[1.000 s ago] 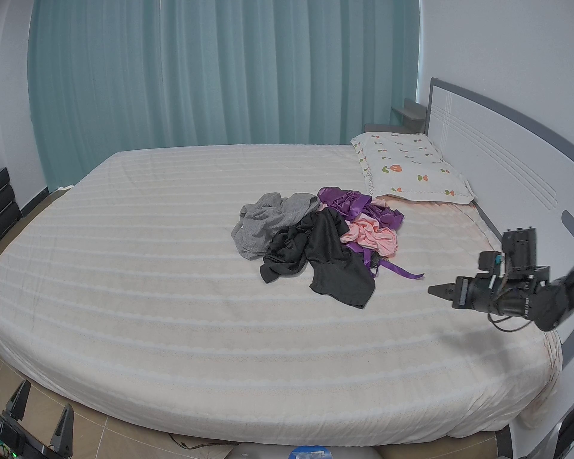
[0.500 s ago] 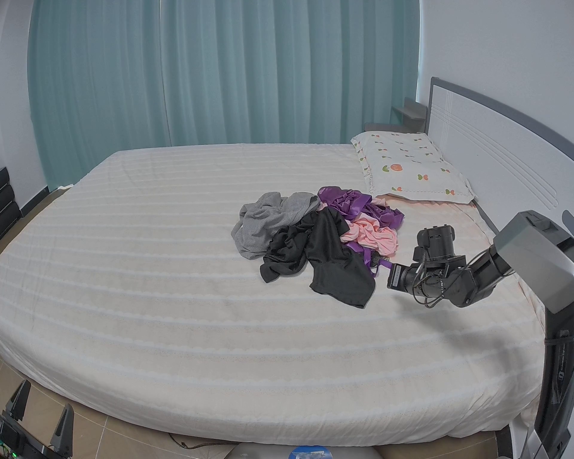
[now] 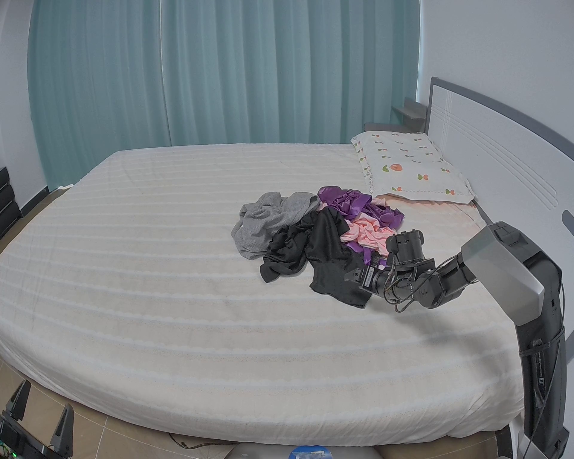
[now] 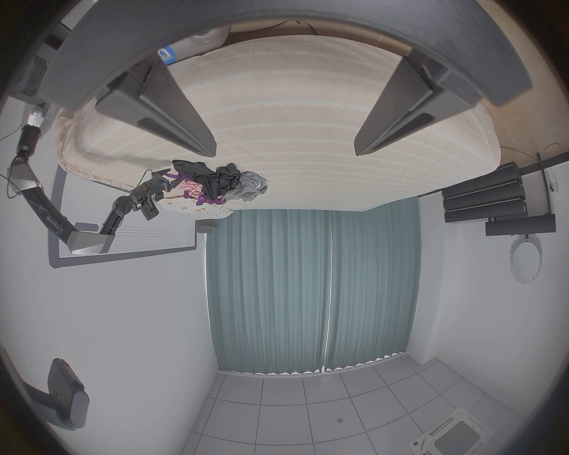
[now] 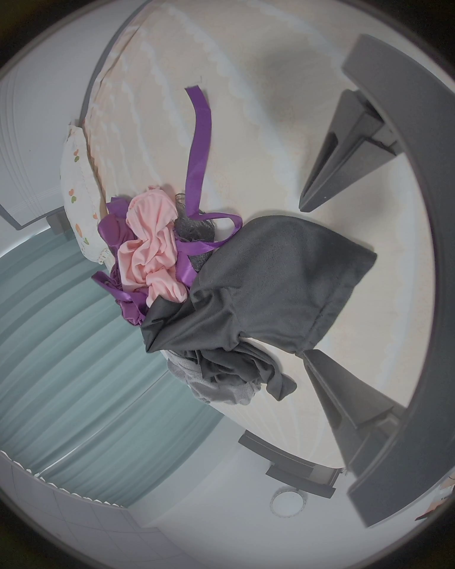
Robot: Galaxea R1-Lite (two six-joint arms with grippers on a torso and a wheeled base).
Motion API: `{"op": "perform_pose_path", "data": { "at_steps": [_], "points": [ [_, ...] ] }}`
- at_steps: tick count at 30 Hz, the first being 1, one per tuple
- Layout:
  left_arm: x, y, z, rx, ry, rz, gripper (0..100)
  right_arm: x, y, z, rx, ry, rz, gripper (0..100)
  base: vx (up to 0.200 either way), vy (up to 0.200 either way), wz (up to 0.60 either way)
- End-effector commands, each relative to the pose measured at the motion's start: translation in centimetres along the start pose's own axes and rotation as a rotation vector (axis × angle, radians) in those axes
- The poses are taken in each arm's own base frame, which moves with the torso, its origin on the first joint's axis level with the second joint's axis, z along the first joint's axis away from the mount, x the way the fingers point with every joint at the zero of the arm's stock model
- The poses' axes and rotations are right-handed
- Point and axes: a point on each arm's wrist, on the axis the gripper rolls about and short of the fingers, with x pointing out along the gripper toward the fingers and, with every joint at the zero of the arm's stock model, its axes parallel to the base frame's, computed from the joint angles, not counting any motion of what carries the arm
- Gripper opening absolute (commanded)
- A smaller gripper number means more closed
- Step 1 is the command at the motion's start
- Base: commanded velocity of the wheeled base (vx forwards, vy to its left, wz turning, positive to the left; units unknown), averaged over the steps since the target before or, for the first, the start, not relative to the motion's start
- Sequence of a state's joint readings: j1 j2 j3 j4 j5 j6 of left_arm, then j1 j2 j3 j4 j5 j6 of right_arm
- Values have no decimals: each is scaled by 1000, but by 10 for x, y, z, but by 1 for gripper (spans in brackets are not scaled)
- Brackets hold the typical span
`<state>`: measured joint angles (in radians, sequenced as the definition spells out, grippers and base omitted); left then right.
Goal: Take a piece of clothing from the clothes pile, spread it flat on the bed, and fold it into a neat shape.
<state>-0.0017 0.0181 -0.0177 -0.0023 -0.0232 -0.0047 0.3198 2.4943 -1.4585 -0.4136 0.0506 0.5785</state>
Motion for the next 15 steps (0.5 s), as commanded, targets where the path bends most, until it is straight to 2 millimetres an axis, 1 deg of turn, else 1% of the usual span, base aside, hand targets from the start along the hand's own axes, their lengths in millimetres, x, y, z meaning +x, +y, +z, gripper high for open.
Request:
{"op": "perform_pose_path", "data": {
  "at_steps": [1,6,9,15],
  "points": [
    [0,0,-5,-1,0,0,100,23,-9,-8,12,18,-13,100,0,0,0],
    [0,0,-5,0,0,0,100,37,-13,-10,17,18,-21,100,0,0,0],
    [0,0,-5,-1,-1,0,100,43,-12,-11,23,9,-18,100,0,0,0],
    [0,0,-5,0,-1,0,100,51,-5,-4,76,-26,12,100,0,0,0]
  ]
}}
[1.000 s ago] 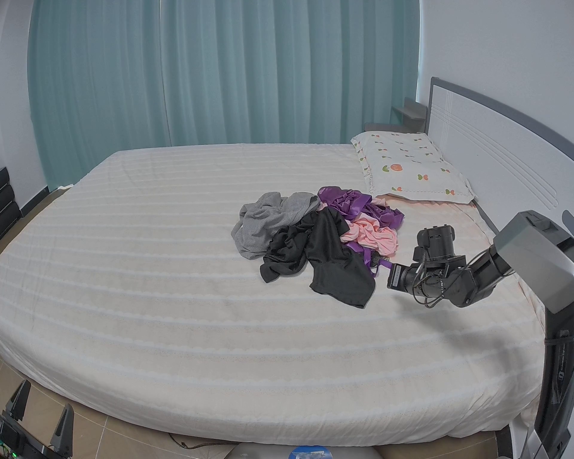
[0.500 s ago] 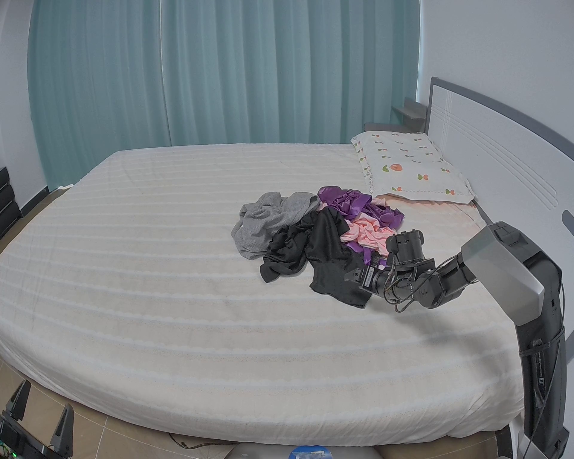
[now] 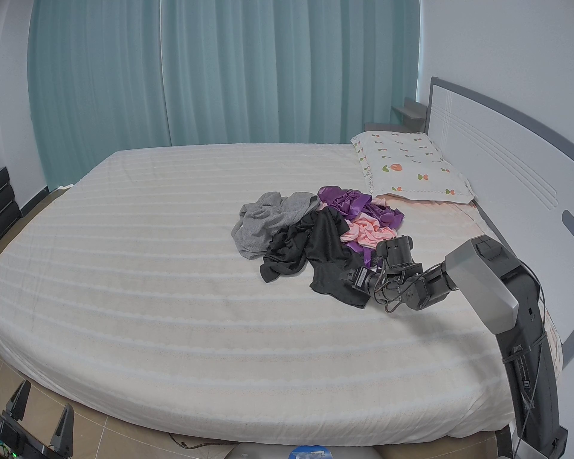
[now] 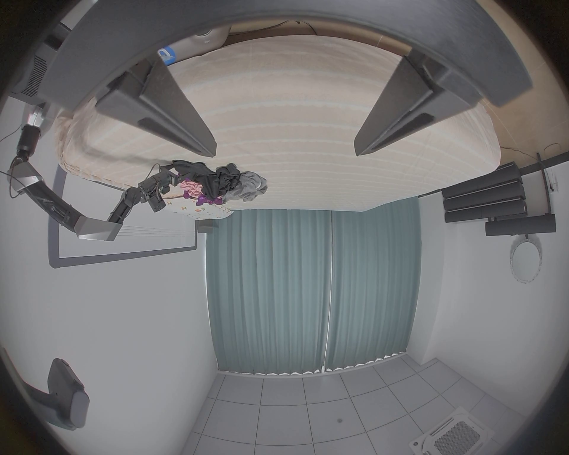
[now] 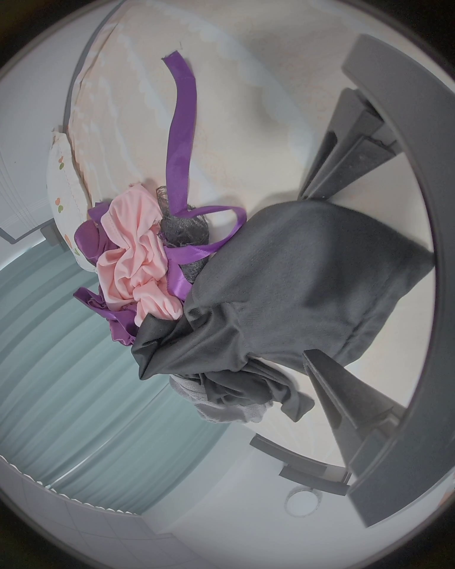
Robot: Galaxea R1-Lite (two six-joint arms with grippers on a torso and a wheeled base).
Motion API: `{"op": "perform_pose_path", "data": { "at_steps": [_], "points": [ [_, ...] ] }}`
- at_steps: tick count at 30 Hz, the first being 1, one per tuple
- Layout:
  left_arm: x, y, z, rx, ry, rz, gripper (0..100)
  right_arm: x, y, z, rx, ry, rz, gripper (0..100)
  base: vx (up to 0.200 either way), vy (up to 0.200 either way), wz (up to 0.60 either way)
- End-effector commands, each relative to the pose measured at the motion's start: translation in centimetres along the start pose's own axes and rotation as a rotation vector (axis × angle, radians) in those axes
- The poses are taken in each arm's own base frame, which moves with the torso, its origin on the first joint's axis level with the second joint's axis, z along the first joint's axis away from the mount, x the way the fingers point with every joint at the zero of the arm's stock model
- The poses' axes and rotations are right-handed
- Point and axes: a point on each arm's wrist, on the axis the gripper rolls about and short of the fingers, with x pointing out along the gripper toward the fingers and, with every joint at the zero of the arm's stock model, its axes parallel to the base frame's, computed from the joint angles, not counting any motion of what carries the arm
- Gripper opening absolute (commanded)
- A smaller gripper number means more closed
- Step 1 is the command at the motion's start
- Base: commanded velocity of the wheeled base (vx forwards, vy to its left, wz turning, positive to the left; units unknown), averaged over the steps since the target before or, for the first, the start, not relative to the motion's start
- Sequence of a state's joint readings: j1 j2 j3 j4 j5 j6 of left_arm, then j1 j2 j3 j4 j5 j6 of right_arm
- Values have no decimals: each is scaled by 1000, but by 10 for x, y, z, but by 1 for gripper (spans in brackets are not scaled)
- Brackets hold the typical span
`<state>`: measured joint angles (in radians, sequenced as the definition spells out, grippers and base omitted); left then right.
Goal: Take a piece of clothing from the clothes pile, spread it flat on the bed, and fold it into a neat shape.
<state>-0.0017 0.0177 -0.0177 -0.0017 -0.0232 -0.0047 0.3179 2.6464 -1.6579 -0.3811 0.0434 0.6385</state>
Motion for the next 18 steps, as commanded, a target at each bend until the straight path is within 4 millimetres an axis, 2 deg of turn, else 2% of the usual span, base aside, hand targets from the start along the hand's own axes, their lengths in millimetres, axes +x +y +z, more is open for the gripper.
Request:
{"op": "perform_pose_path", "data": {
  "at_steps": [1,6,11,12,18],
  "points": [
    [0,0,-5,0,0,0,100,12,4,2,43,-20,23,100,0,0,0],
    [0,0,-5,0,-1,0,100,27,10,-9,45,-2,28,100,0,0,0],
    [0,0,-5,-1,-1,0,100,30,18,-8,76,-25,43,100,0,0,0],
    [0,0,-5,-1,-1,0,100,30,20,-8,79,-28,49,0,0,0,0],
    [0,0,-5,-1,0,0,100,24,18,-5,95,-52,14,0,0,0,0]
  ]
}}
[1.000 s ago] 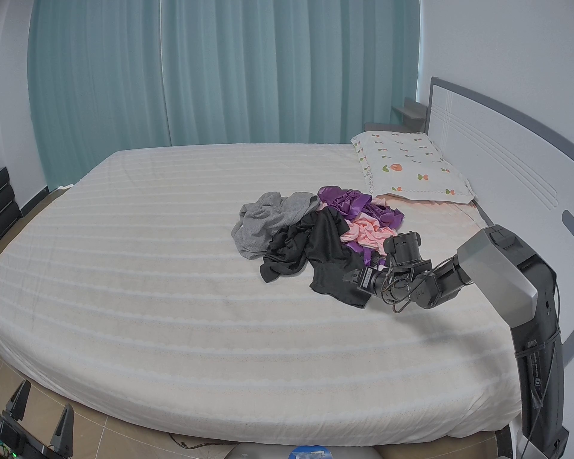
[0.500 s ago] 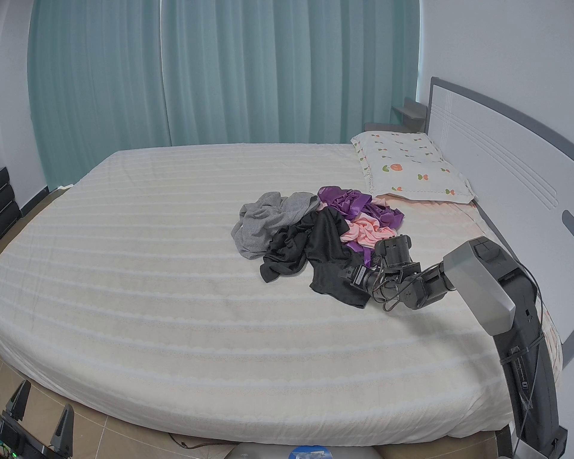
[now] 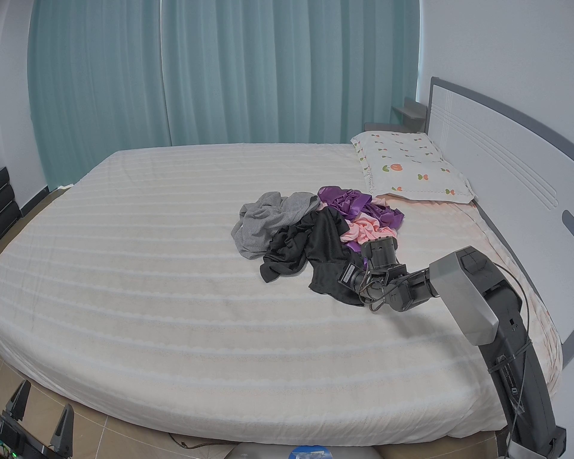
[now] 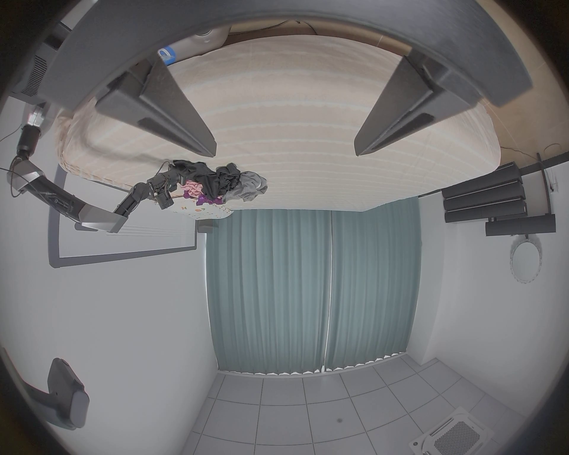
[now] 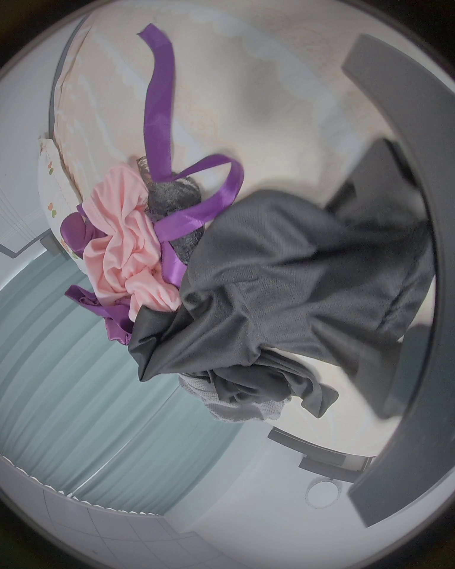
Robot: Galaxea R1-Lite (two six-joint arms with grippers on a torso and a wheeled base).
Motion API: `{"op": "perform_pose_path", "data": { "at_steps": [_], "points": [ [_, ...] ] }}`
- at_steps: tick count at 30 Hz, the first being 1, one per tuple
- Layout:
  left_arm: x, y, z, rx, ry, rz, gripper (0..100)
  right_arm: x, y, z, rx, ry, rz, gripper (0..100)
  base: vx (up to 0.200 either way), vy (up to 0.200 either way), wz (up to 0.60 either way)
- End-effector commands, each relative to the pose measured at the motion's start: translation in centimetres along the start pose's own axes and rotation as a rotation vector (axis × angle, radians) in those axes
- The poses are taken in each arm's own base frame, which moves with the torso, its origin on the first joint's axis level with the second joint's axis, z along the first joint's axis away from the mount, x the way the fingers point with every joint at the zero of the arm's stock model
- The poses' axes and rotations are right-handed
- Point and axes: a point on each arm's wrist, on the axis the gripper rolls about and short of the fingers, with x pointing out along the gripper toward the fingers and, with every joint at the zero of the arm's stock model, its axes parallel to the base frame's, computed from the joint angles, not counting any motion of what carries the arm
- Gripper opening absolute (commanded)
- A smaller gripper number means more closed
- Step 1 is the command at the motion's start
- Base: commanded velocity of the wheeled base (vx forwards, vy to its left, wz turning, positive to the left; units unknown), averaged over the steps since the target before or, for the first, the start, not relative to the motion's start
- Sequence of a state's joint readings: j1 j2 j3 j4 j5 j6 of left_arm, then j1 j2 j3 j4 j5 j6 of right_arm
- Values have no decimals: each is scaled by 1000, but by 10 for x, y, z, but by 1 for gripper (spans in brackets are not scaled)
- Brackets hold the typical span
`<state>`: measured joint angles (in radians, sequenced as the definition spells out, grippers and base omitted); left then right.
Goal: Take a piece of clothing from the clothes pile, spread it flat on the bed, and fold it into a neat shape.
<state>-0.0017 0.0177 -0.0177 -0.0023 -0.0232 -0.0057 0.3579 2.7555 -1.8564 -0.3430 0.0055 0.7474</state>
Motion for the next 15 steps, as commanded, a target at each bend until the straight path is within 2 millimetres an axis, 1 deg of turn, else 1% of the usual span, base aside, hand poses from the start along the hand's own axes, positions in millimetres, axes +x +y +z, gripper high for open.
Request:
{"op": "perform_pose_path", "data": {
  "at_steps": [1,2,3,4,5,7,9,11,13,14,15],
  "points": [
    [0,0,-5,0,-1,0,100,-5,-1,3,13,-9,-17,0,0,0,0],
    [0,0,-5,0,-1,0,100,-14,-3,6,38,-2,-32,0,0,0,0],
    [0,0,-5,0,-1,0,100,-17,-3,7,45,3,-34,0,0,0,0],
    [0,0,-5,0,-1,0,100,-30,-3,12,71,11,-36,0,0,0,0],
    [0,0,-5,0,-1,0,100,-32,-3,12,75,13,-34,0,0,0,0],
    [0,0,-5,0,-1,0,100,-56,-1,22,122,9,11,0,0,0,0],
    [0,0,-5,0,-1,0,100,-72,1,25,156,6,37,0,0,0,0],
    [0,0,-5,1,-1,0,100,-102,5,25,200,13,85,0,0,0,0],
    [0,0,-5,1,-1,0,100,-127,7,23,211,22,116,0,0,0,0],
    [0,0,-5,0,-1,0,100,-134,7,23,212,20,125,0,0,0,0],
    [0,0,-5,0,-1,0,100,-157,8,20,208,23,156,0,0,0,0]
  ]
}}
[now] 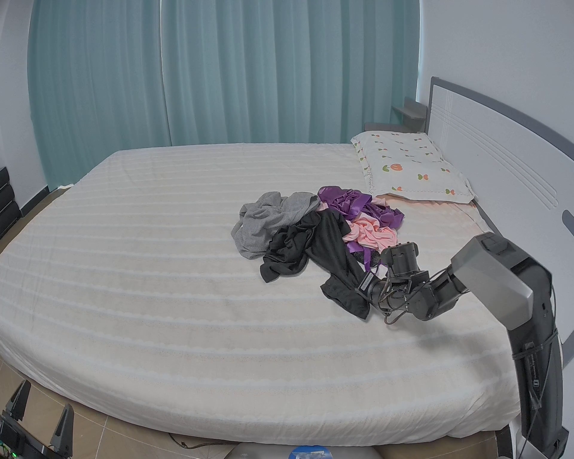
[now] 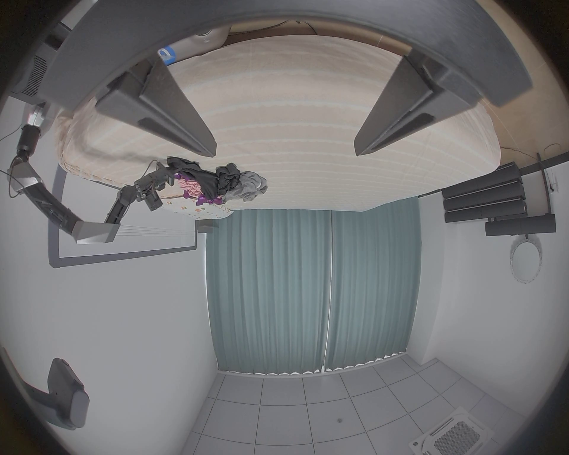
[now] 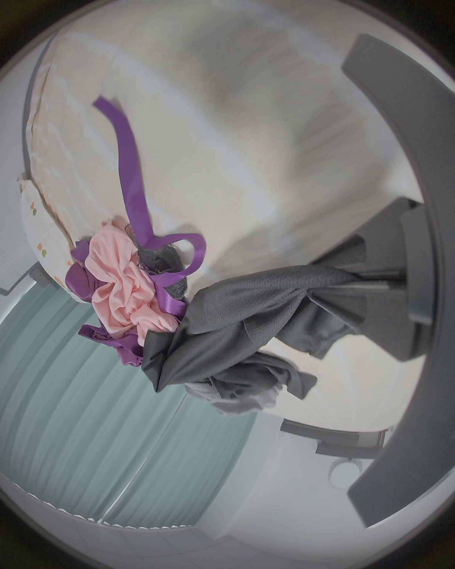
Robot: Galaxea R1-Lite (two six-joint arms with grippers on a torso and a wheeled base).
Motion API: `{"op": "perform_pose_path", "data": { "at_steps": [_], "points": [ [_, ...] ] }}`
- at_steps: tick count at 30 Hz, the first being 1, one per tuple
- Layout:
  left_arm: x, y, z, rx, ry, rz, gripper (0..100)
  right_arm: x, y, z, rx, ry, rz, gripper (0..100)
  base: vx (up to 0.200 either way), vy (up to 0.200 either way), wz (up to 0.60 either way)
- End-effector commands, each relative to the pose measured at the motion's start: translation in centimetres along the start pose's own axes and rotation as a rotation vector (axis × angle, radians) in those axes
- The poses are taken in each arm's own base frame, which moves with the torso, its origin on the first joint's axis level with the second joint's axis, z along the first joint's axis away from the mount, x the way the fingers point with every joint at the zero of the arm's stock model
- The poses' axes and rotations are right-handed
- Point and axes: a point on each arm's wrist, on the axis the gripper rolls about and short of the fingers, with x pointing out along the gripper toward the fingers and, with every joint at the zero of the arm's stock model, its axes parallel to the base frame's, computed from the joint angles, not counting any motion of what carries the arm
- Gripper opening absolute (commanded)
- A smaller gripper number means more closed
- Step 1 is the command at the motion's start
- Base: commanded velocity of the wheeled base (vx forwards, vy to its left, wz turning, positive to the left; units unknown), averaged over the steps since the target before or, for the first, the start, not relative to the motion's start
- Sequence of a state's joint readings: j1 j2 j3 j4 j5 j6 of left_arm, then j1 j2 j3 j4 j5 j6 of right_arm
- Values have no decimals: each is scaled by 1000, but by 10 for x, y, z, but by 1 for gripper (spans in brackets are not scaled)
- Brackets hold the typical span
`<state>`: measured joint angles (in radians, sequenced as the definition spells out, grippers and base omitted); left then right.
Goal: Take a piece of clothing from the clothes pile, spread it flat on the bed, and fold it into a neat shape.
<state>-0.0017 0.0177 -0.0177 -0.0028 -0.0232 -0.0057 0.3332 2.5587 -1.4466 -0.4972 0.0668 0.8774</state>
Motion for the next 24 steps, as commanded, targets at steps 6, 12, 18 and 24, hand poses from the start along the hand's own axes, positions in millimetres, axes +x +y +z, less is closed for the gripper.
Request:
{"op": "perform_pose_path", "data": {
  "at_steps": [6,12,18,24],
  "points": [
    [0,0,-5,0,0,0,100,-180,18,-8,23,-15,310,0,0,0,0],
    [0,0,-5,0,0,0,100,-241,25,-26,-37,-64,444,0,0,0,0],
    [0,0,-5,0,0,0,100,-284,43,-18,-115,-160,554,0,0,0,0],
    [0,0,-5,0,0,0,100,-311,57,-19,-188,-211,643,0,0,0,0]
  ]
}}
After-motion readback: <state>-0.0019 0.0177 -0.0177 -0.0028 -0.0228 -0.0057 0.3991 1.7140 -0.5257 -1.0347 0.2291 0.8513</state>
